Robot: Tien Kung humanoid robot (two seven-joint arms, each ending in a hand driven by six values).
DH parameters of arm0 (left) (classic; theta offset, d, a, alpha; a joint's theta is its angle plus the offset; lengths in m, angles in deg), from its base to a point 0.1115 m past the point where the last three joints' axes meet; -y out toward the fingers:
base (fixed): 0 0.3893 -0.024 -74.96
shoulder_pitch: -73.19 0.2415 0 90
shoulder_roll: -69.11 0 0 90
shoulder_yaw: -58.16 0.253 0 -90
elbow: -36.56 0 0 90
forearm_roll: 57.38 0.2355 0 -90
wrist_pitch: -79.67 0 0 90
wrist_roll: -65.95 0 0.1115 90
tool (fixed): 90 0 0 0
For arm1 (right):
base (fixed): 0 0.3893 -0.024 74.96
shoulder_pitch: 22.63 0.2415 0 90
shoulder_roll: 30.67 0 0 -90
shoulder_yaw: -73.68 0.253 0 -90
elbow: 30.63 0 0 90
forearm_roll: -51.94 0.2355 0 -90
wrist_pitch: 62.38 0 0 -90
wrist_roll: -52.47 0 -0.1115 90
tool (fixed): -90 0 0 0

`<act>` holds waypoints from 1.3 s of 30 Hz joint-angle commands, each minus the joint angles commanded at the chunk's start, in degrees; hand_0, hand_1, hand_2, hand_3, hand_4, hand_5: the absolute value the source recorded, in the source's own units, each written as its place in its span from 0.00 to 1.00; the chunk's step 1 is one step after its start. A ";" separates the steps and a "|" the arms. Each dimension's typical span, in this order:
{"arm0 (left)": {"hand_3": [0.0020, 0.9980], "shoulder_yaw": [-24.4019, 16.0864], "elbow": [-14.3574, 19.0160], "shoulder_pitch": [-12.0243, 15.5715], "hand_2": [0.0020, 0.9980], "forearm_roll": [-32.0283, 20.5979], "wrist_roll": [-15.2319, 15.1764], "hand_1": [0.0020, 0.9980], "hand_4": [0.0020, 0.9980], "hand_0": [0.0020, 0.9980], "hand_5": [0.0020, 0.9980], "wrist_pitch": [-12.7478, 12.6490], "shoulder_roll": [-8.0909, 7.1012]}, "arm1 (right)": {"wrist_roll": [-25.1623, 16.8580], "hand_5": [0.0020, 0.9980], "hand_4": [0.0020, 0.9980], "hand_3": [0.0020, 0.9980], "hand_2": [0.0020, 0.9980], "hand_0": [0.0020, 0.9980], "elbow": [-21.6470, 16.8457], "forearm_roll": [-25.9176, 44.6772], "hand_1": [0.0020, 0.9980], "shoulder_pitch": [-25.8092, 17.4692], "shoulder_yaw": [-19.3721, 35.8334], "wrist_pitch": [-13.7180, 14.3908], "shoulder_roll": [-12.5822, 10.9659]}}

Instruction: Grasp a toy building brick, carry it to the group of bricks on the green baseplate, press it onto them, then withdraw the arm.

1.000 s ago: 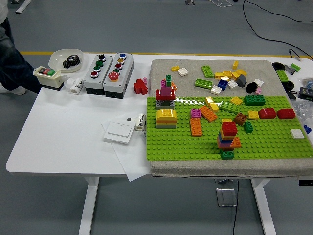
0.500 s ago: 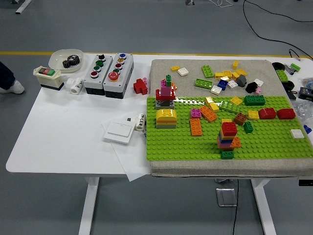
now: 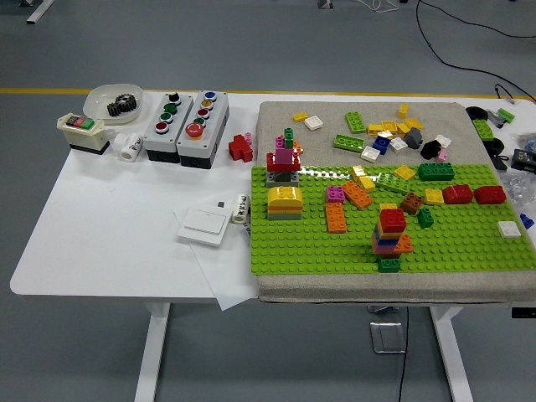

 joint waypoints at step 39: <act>0.59 -2.30 0.00 0.15 0.72 4.59 1.72 0.72 0.64 0.74 0.67 0.15 -0.76 | 0.13 0.95 1.00 0.77 0.72 0.66 0.21 0.08 0.65 -0.13 -1.52 -2.80 0.13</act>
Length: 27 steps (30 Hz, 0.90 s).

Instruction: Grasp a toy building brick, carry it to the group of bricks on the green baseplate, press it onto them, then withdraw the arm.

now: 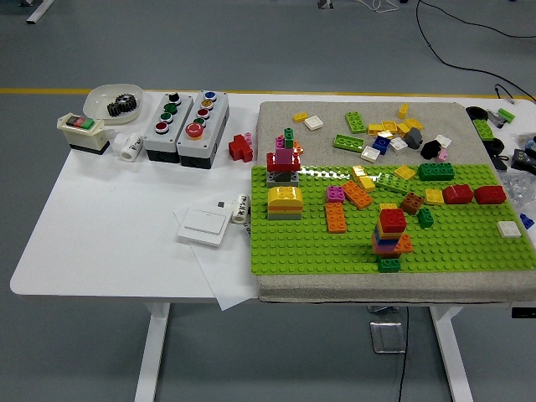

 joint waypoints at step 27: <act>0.59 -1.71 0.25 -0.59 0.72 3.30 1.18 0.72 0.64 0.74 0.67 0.25 -0.08 | 0.23 0.95 1.00 0.75 0.73 0.66 0.86 -0.43 0.66 -0.11 3.73 1.02 1.10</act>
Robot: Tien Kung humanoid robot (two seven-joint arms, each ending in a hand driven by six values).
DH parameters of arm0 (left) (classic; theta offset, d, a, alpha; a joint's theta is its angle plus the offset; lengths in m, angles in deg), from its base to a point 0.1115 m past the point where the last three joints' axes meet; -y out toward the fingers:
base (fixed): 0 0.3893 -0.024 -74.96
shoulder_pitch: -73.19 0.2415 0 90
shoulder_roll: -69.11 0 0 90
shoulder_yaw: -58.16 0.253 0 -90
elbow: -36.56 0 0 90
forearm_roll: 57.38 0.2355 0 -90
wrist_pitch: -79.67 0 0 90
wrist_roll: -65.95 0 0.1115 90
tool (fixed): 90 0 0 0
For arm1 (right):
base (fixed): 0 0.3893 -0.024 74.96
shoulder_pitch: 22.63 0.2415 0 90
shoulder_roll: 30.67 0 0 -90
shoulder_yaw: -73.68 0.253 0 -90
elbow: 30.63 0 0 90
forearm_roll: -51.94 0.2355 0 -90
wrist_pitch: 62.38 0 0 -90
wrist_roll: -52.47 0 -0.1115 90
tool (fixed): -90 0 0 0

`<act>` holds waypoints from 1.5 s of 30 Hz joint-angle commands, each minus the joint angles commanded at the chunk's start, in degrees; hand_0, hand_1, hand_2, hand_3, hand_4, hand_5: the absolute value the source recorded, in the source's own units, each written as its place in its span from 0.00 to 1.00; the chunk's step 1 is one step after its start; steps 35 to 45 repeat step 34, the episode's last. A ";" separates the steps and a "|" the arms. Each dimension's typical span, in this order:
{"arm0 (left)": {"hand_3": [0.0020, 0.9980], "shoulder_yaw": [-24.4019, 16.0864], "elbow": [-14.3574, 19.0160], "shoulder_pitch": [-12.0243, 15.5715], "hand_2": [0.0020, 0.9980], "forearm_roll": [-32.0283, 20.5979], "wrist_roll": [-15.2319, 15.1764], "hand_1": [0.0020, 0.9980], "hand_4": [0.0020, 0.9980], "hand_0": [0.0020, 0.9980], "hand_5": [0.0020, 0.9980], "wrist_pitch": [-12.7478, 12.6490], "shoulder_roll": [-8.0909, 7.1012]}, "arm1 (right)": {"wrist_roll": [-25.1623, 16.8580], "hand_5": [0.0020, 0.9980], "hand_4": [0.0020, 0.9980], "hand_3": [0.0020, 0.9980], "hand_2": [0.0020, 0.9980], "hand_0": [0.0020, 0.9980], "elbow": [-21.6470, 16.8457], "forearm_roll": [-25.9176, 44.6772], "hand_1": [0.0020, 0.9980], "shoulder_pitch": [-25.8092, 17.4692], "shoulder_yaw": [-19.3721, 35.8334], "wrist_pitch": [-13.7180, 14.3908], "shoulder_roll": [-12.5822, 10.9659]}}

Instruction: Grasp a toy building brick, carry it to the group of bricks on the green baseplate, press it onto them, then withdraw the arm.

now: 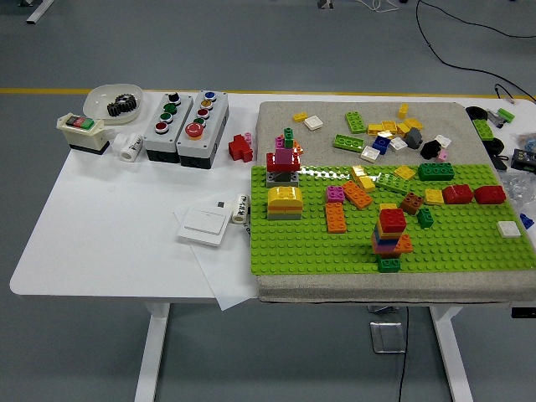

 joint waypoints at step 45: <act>0.59 1.99 -0.40 0.38 0.72 -3.89 -1.73 0.72 0.64 0.74 0.67 -0.51 0.49 | 0.15 0.93 1.00 0.75 0.75 0.66 0.35 -0.26 0.67 1.48 -1.56 0.75 -0.60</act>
